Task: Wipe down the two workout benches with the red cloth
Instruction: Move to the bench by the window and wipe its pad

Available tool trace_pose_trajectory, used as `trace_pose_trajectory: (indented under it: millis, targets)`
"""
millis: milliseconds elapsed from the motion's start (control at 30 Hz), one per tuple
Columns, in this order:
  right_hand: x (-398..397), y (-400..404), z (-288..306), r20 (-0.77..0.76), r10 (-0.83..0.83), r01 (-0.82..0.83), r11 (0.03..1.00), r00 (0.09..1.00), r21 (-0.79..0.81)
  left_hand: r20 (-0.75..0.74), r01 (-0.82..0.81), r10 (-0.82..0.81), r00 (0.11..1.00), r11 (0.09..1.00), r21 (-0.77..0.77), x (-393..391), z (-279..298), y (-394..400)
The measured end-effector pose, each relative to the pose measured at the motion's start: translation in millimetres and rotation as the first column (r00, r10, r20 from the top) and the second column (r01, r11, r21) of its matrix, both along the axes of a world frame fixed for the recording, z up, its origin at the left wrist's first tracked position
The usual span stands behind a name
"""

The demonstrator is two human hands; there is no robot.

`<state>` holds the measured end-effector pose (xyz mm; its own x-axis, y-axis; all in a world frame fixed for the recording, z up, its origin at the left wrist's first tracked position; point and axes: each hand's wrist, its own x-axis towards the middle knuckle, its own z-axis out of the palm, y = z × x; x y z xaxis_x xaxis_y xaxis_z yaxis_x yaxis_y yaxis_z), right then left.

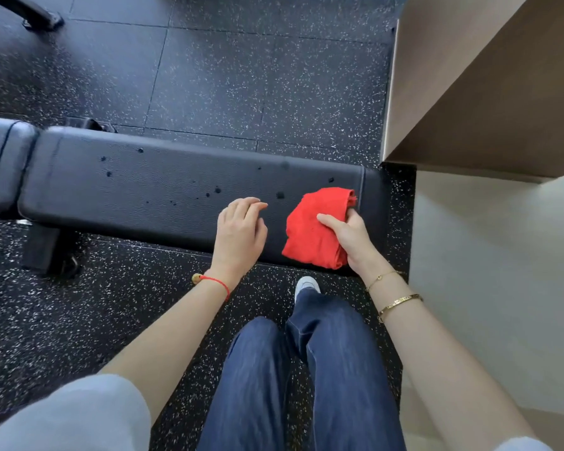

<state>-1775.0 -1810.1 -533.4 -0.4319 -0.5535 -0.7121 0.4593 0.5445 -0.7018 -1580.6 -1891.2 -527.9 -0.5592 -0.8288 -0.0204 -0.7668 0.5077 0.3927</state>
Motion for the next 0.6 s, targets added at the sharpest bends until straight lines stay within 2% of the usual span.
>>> trace_pose_trajectory:
  millis: [67,133,200,267,300,400,433,500,600]
  targets:
    - [0.7,-1.8,-24.9,-0.094,0.069,-0.071,0.997,0.993,-0.019,-0.033,-0.002,0.001,0.999,0.999,-0.032,3.1,-33.8,-7.0]
    - [0.9,0.0,-41.6,-0.333,0.194,-0.188,0.981,0.923,0.049,-0.069,0.004,-0.010,0.998,0.997,-0.082,8.0,-62.8,-14.3]
    - [-0.1,8.6,-55.4,-0.603,0.273,-0.215,0.962,0.749,0.169,-0.118,0.025,-0.043,0.992,0.988,-0.152,13.6,-88.5,-20.3]
    - [1.2,19.0,-63.7,-0.775,0.237,-0.183,0.970,0.586,0.159,-0.176,0.041,-0.083,0.981,0.972,-0.230,17.6,-109.6,-24.3]
    - [2.6,23.7,-67.5,-0.843,0.216,-0.189,0.972,0.492,0.139,-0.205,0.037,-0.094,0.974,0.964,-0.264,19.1,-117.9,-25.4]
    - [8.4,33.3,-77.1,-0.971,0.203,-0.232,0.958,0.123,0.171,-0.280,0.017,-0.115,0.953,0.944,-0.329,22.3,-133.8,-28.2]
    - [11.2,35.3,-78.8,-0.982,0.182,-0.279,0.947,0.047,0.162,-0.295,0.017,-0.123,0.948,0.941,-0.338,23.3,-136.5,-29.2]
    - [16.4,37.8,-82.4,-0.989,0.149,-0.432,0.893,0.016,0.128,-0.314,0.018,-0.134,0.940,0.938,-0.347,24.5,-138.7,-30.8]
    - [23.2,41.7,-89.6,-0.959,0.282,-0.565,0.790,-0.013,0.240,-0.326,0.010,-0.133,0.936,0.936,-0.351,24.8,-138.7,-30.0]
